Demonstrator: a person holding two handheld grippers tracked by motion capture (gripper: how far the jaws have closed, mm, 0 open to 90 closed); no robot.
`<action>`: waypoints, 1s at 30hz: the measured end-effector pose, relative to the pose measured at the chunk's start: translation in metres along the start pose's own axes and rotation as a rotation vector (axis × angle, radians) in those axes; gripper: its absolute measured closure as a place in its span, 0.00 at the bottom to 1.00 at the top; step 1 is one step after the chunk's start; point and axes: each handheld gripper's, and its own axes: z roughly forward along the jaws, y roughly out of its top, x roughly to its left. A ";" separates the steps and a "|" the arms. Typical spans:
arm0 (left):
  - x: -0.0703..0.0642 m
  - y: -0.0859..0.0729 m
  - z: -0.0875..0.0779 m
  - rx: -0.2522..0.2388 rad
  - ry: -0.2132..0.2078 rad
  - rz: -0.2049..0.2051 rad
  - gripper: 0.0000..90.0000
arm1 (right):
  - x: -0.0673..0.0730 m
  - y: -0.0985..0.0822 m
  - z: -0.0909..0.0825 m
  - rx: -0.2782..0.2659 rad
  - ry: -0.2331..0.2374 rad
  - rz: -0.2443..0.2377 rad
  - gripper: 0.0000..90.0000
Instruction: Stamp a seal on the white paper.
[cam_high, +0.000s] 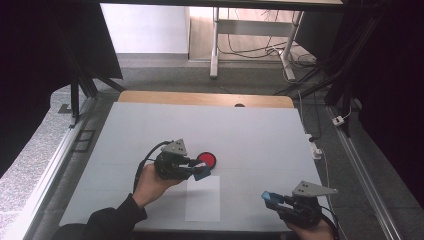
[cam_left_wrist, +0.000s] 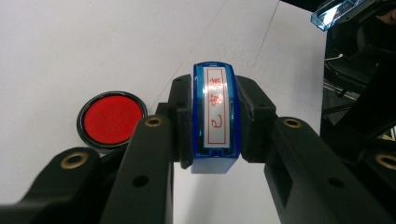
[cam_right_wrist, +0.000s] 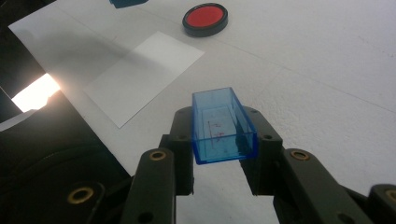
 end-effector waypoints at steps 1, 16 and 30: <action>-0.001 -0.001 0.000 0.000 -0.001 -0.003 0.78 | 0.000 0.000 0.000 0.000 0.000 0.000 0.75; -0.006 -0.012 0.011 0.035 0.016 -0.002 0.78 | 0.000 0.000 0.000 0.002 0.003 -0.005 0.75; -0.004 -0.025 0.029 0.079 0.003 -0.021 0.78 | 0.001 0.000 0.000 0.012 0.001 -0.007 0.75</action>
